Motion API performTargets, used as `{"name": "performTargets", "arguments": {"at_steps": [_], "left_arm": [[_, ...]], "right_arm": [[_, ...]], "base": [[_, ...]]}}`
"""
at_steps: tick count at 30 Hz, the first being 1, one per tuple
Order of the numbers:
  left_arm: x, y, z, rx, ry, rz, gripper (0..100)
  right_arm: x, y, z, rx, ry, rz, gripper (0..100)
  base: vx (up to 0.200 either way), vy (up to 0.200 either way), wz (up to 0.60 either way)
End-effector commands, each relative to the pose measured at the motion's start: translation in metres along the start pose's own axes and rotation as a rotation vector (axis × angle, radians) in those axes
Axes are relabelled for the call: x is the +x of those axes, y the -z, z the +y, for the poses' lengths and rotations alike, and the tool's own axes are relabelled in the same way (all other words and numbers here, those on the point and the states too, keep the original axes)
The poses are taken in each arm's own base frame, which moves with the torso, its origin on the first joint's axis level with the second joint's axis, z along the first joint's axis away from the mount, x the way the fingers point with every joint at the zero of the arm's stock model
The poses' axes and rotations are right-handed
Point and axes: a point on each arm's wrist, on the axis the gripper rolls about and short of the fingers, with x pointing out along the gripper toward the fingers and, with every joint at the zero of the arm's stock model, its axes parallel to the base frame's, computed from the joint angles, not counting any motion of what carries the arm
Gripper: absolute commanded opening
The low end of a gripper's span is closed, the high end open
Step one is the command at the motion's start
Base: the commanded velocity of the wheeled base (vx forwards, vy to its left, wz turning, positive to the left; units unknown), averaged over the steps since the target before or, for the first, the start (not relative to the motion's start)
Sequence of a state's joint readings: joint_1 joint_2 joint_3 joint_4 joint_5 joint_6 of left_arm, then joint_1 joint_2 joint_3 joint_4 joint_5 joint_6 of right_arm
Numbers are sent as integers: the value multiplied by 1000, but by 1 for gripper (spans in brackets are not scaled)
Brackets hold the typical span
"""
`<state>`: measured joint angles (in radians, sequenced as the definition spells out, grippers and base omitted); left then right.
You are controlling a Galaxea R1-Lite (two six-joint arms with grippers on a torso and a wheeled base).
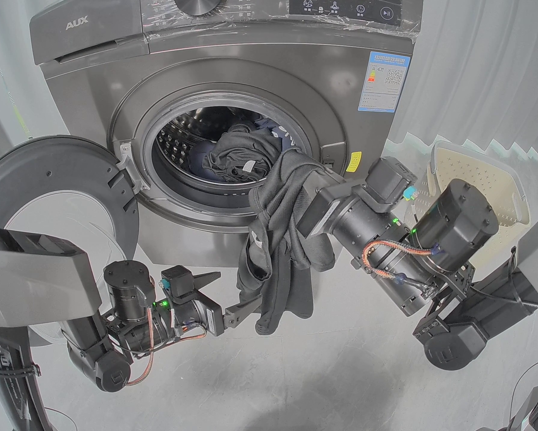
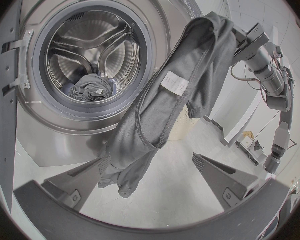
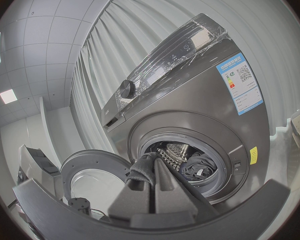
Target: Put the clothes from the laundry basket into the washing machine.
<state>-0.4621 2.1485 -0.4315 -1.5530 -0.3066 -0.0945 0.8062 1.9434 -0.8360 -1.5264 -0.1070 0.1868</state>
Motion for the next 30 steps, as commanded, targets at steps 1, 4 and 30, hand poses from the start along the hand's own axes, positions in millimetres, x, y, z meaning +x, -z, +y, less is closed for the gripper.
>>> {"name": "performTargets", "arguments": {"at_steps": [1, 4, 30], "left_arm": [[10, 12, 7, -10, -9, 24, 100], [14, 17, 8, -11, -6, 33, 100], [41, 16, 20, -17, -28, -31, 0]], "right_arm": [[0, 2, 3, 4, -8, 5, 0], [0, 3, 5, 6, -12, 8, 0], [-1, 10, 13, 17, -32, 20, 0]], "base": [[0, 0, 0], [0, 0, 0], [0, 0, 0]]}}
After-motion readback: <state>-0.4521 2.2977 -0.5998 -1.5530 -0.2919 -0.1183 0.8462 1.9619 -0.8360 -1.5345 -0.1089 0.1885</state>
